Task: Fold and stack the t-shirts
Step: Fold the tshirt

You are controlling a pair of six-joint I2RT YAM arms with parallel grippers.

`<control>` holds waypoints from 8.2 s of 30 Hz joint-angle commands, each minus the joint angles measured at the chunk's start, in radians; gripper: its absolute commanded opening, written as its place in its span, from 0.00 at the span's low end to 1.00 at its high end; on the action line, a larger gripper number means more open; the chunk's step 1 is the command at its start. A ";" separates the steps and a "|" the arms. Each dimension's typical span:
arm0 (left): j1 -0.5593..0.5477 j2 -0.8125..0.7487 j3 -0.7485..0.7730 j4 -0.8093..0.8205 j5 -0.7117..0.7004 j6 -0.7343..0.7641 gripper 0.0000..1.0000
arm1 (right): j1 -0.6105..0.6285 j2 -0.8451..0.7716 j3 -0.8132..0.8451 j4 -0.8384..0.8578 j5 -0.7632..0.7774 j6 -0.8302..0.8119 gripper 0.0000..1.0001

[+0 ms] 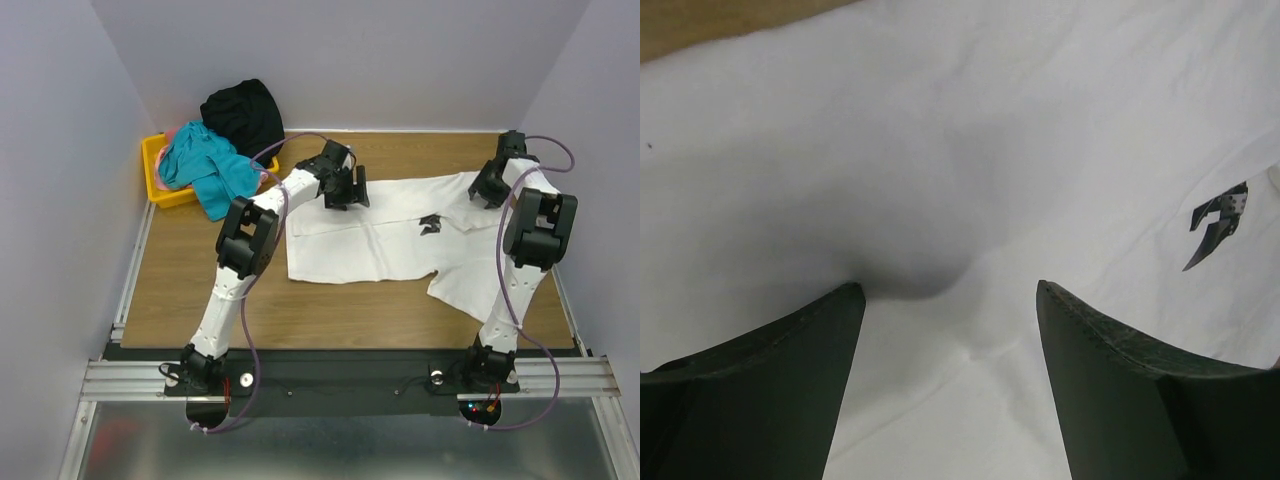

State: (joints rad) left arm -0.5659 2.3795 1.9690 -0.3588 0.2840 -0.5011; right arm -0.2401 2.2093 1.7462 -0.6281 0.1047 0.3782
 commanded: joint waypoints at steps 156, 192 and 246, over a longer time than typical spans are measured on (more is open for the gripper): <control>0.176 -0.740 -0.915 0.101 -0.071 -0.071 0.00 | -0.159 -0.663 -0.577 0.054 -0.082 0.152 0.00; 0.351 -0.580 -0.785 0.060 0.107 -0.068 0.00 | -0.024 -0.114 0.116 0.139 -0.174 0.229 0.00; 0.448 -0.365 -0.461 0.066 0.181 -0.103 0.00 | 0.030 0.130 0.401 0.128 -0.151 0.269 0.00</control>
State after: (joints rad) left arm -0.1280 1.9976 1.4399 -0.3019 0.4526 -0.5995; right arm -0.2146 2.3306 2.0937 -0.5312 -0.0673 0.6373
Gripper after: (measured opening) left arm 0.102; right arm 0.011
